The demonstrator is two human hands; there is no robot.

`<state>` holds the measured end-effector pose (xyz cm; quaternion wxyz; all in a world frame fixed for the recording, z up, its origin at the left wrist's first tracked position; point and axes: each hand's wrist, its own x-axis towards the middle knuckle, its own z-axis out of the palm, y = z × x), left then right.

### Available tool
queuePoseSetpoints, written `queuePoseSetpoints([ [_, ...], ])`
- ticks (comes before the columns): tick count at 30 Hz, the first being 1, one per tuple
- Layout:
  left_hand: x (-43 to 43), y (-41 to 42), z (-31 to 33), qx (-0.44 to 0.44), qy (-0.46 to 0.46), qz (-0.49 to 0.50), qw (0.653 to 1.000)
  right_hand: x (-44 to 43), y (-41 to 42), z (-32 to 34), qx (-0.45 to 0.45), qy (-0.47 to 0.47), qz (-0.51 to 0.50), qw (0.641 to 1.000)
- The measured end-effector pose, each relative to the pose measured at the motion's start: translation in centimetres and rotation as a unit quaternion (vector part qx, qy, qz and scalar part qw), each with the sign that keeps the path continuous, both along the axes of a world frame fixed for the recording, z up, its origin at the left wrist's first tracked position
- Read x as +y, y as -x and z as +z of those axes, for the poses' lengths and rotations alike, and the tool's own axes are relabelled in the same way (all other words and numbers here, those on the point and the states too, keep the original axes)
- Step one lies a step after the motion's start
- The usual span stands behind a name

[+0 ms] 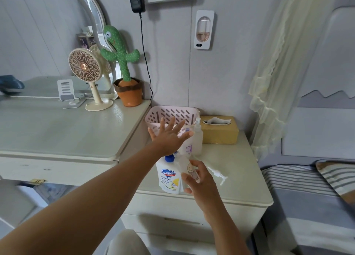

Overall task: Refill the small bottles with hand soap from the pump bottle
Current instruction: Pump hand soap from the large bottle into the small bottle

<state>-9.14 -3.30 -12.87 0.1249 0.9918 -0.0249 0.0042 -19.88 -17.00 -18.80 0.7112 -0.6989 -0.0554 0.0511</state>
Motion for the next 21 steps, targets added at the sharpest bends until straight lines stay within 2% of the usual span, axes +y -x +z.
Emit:
queuePoseSetpoints([
  [3,0.2,0.1,-0.4,0.010,0.023,0.010,1.000,0.2,-0.2,-0.2,0.006,0.000,0.000,1.000],
  [15,-0.1,0.2,0.4,0.015,-0.005,0.006,1.000,-0.1,-0.1,-0.1,-0.012,0.012,-0.004,1.000],
  [21,0.1,0.1,-0.2,0.021,0.031,0.011,0.999,0.0,-0.4,-0.3,-0.003,0.010,0.002,1.000],
])
